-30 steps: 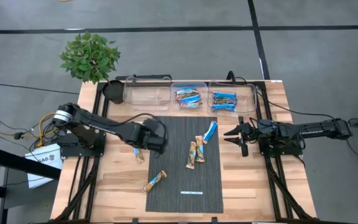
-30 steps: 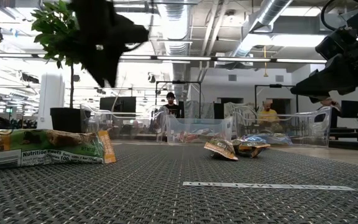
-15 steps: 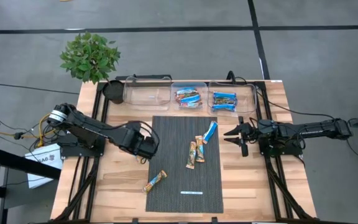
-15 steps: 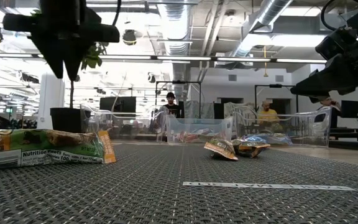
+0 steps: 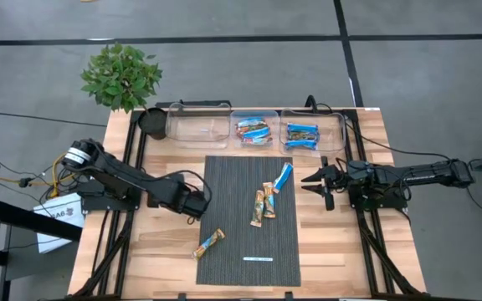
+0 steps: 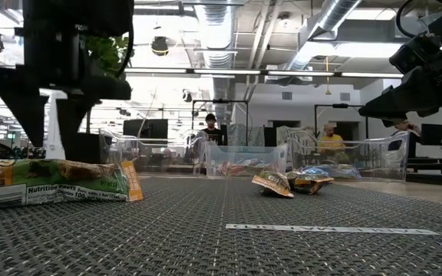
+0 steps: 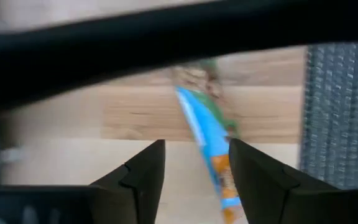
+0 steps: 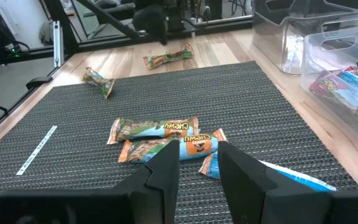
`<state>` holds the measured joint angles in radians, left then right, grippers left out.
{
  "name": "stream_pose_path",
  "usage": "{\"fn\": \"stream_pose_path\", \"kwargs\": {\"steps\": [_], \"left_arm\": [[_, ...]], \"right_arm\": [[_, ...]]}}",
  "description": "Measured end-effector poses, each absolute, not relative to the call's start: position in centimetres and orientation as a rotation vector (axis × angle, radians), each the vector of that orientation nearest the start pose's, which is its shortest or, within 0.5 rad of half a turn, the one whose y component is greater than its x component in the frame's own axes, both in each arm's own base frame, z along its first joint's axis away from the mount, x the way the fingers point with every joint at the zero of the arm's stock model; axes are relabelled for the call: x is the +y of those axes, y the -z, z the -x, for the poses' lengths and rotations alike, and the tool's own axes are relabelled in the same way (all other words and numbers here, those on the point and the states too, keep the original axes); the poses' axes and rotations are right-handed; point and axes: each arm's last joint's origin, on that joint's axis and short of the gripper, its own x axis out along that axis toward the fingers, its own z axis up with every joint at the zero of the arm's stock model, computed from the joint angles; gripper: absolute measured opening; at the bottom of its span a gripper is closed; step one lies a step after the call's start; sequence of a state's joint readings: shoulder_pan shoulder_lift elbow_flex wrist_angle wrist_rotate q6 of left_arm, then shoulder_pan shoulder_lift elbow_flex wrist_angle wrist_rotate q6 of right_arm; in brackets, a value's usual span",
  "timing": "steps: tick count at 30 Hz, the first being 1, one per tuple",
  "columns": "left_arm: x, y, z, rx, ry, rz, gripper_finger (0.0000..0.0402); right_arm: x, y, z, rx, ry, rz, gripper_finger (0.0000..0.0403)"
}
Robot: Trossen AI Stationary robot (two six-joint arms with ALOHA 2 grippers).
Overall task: Pick and place Granola Bars by type
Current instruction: Put the orange granola bar into the left transparent bin
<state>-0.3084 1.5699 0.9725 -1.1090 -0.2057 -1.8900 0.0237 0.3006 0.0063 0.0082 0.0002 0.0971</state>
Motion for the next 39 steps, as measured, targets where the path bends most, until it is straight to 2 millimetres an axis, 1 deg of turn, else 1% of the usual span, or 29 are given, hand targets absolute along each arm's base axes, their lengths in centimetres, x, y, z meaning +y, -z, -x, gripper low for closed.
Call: {"fn": "stream_pose_path", "kwargs": {"steps": [5,10,19,22,28,32,39], "left_arm": [[-6.5,-16.7,-23.4,1.037,-1.298,1.066,0.0198],[-5.8,-15.3,-23.0,1.049,-1.298,1.093,0.0217],[-4.7,-13.1,-22.5,1.020,-1.244,1.139,0.0222],[-4.4,-12.8,-22.2,1.026,-1.251,1.152,0.0222],[-4.4,-12.7,-22.2,1.043,-1.238,1.139,0.0221],[-4.4,-12.7,-22.1,1.052,-1.232,1.128,0.0198],[-4.3,-13.0,-21.8,1.062,-1.205,1.110,0.0124]], "right_arm": [[0.3,-14.1,-11.2,0.287,-0.010,-0.093,0.0102],[0.3,-14.1,-11.2,0.287,-0.009,-0.093,0.0102],[0.3,-14.1,-11.2,0.287,-0.009,-0.093,0.0102],[0.3,-14.1,-11.2,0.287,-0.009,-0.093,0.0102],[0.3,-14.1,-11.2,0.287,-0.010,-0.093,0.0102],[0.3,-14.1,-11.2,0.287,-0.009,-0.093,0.0102],[0.3,-14.1,-11.2,0.287,-0.009,-0.093,0.0102]]}}
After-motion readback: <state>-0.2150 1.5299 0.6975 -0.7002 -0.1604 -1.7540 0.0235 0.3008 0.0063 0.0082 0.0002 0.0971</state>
